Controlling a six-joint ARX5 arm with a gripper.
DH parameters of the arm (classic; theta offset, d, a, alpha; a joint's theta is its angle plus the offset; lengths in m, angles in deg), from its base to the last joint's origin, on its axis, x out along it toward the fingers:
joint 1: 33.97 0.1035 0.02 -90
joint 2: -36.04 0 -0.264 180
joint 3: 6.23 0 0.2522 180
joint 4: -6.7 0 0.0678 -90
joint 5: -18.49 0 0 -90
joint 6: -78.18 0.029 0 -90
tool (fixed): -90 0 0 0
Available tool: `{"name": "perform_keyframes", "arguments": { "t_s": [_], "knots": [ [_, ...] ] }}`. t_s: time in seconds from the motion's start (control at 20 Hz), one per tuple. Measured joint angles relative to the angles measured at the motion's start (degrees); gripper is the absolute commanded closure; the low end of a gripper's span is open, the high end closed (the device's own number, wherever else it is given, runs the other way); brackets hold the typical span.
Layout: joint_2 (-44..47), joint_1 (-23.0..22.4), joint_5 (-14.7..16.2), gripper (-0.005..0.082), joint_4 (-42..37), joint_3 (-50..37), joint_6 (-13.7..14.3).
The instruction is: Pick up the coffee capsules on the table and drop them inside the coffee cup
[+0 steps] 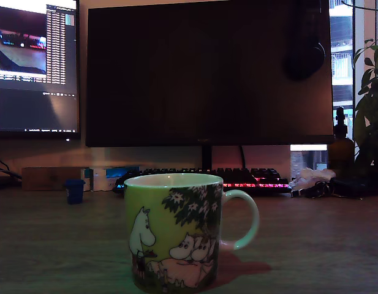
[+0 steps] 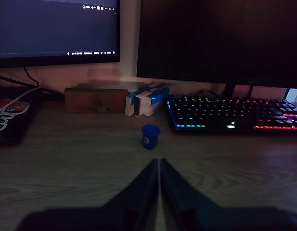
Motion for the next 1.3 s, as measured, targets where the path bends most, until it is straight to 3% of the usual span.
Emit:
{"name": "perform_keyframes", "arguments": {
  "t_s": [0.1,0.15,0.55,0.8,1.15,1.3],
  "knots": [
    [0.00,0.00,-3.72,0.0793,-3.19,-0.15,2.51],
    [0.00,0.00,-4.11,0.0793,-4.09,-0.13,2.51],
    [0.00,0.00,-4.09,0.0793,-3.89,-0.13,2.84],
    [0.00,0.00,-4.02,0.0793,-4.00,-0.13,-0.70],
    [0.31,0.00,-1.36,0.0793,-9.64,-0.15,-2.45],
    [5.22,-0.11,-0.02,0.0793,-14.91,-0.15,-2.54]
  ]
}}
